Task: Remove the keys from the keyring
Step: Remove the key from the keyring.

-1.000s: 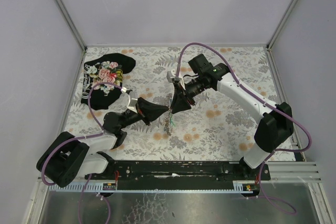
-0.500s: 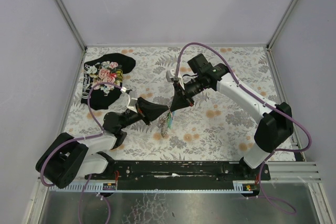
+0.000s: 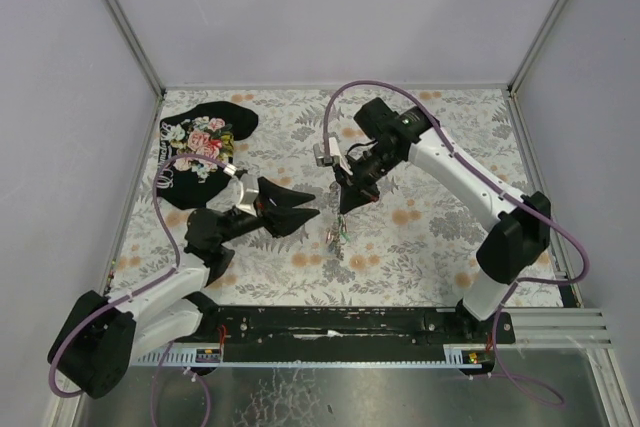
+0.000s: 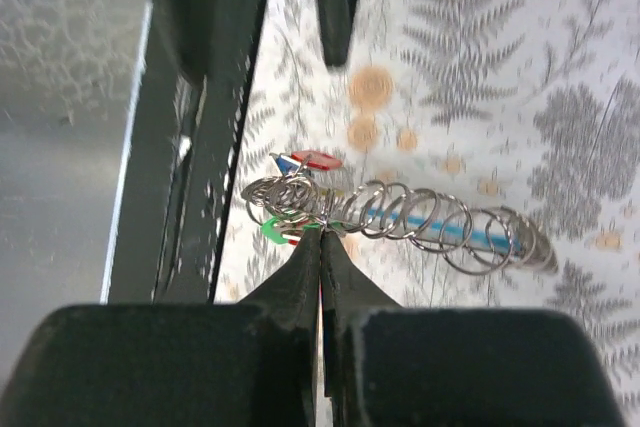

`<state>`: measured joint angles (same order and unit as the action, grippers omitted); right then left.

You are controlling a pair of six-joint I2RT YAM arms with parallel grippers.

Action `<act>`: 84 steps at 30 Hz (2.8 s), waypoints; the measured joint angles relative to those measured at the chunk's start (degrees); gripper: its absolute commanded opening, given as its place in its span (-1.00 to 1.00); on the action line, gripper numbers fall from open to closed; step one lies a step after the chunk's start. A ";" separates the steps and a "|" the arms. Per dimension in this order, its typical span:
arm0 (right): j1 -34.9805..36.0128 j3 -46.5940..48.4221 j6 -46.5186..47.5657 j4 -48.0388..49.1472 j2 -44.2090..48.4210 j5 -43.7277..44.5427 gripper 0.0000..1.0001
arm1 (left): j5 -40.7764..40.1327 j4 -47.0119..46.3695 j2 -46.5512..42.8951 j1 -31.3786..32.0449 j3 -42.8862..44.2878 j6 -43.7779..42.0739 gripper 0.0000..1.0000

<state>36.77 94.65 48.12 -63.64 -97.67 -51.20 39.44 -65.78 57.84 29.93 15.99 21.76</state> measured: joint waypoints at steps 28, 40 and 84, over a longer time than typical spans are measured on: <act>5.11 12.17 4.37 -18.45 -3.54 29.75 -1.00 | -11.04 -3.13 16.94 14.71 3.74 -14.21 -0.25; 5.55 12.22 4.37 -18.47 -3.54 29.09 -1.00 | -14.03 -10.69 23.39 15.43 4.68 -14.34 -0.33; 5.57 12.44 4.20 -20.55 -3.54 25.77 -0.92 | -8.46 -16.92 29.66 15.45 7.69 -8.85 -1.00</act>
<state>42.35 107.09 52.31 -84.18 -101.21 -25.43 30.98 -82.70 87.50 45.39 23.68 12.91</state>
